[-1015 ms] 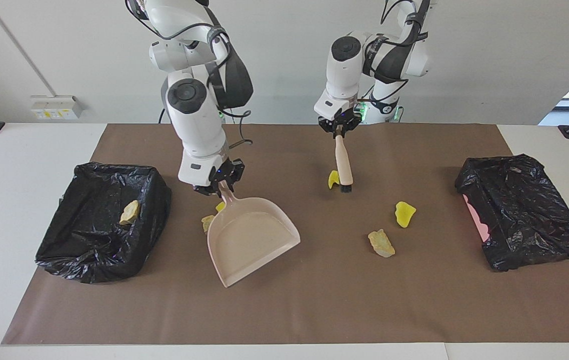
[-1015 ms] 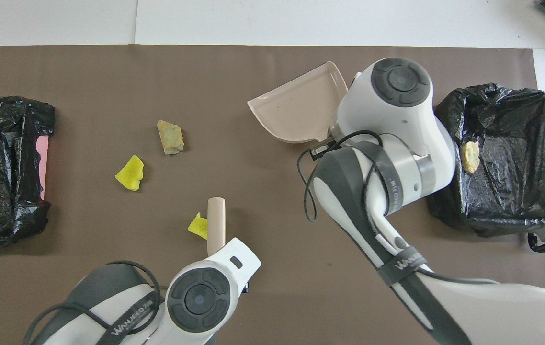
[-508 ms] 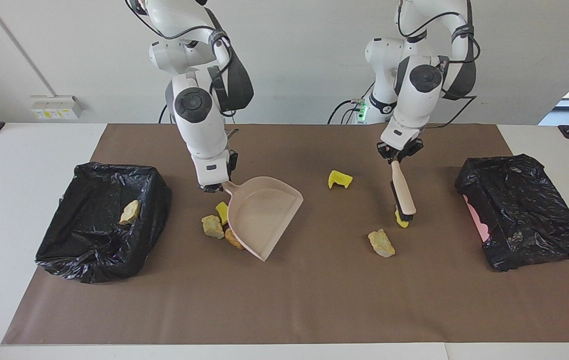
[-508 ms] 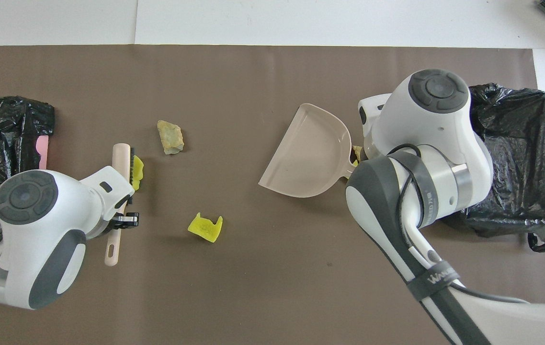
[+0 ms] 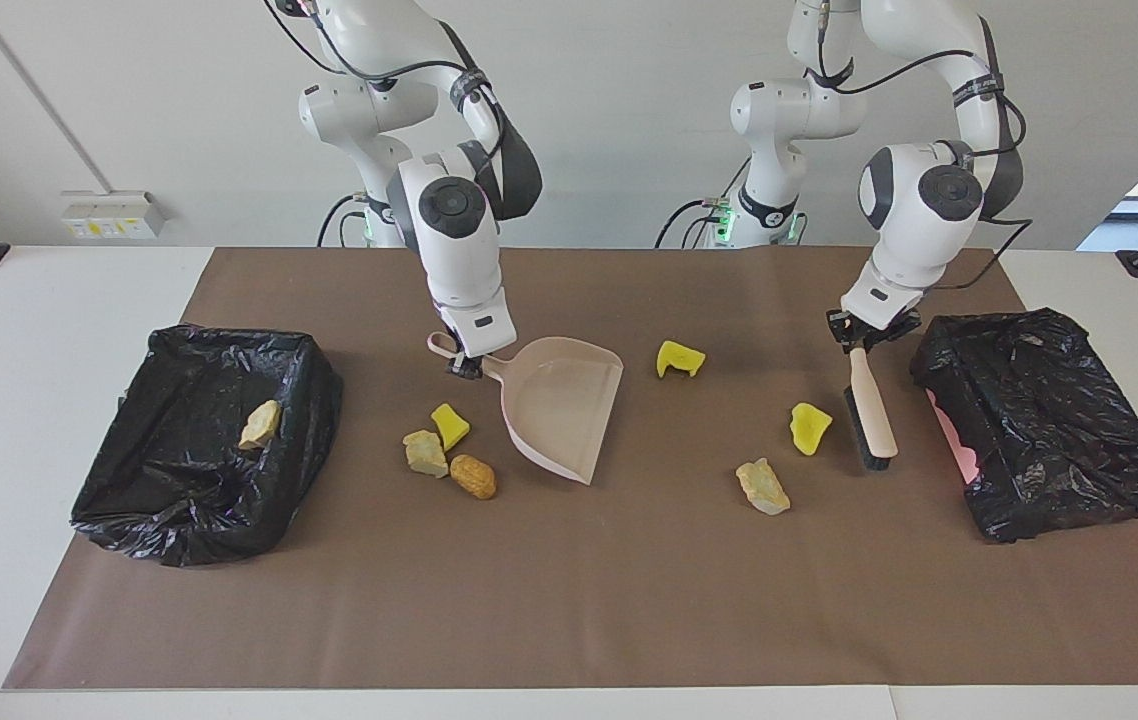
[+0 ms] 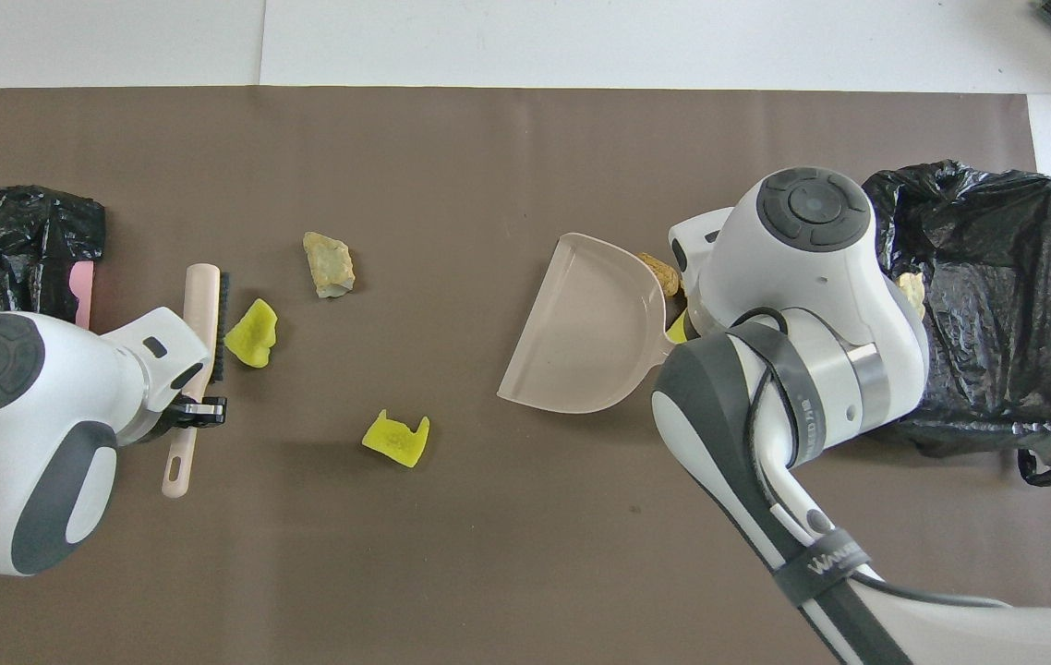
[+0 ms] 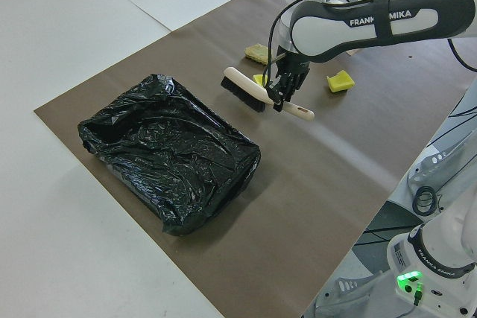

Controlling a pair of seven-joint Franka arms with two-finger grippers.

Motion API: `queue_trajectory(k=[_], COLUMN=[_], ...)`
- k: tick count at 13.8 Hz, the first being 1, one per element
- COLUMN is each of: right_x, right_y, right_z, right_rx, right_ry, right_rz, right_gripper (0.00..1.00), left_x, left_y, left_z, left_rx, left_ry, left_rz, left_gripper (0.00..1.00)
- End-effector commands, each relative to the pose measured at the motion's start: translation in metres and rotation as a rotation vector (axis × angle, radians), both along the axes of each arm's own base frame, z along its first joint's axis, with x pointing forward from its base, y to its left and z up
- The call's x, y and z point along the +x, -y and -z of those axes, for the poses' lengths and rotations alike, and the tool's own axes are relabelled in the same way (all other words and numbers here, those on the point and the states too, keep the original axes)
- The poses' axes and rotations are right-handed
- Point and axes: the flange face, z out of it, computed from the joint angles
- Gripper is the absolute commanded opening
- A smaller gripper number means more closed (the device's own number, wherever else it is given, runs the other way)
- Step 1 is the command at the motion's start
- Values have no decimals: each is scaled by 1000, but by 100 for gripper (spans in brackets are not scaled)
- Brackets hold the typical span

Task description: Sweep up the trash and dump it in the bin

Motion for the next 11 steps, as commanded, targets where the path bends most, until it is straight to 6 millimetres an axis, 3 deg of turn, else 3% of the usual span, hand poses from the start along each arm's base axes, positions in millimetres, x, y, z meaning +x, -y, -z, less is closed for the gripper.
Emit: queue_trajectory(k=[1,5,7,9,11], right_x=[-9,-12,-17,-13,-14], right_y=[3,-9,-31,-34,-34], right_z=[4,9,35,38,38], right_rx=[3,0,-17,-7,-8], right_ry=[0,8,-4,16,14], right_rz=[3,-31,-63,-64,-63], right_gripper=[0,0,0,0,0], left_x=[0,-9,-14,-16,-20], left_y=[-6,2,25,35,61], left_z=[3,8,11,11,11], left_rx=[13,14,17,17,10], left_ry=[6,-25,-39,-45,-44], left_rz=[10,55,100,120,169], left_gripper=[0,0,0,0,0])
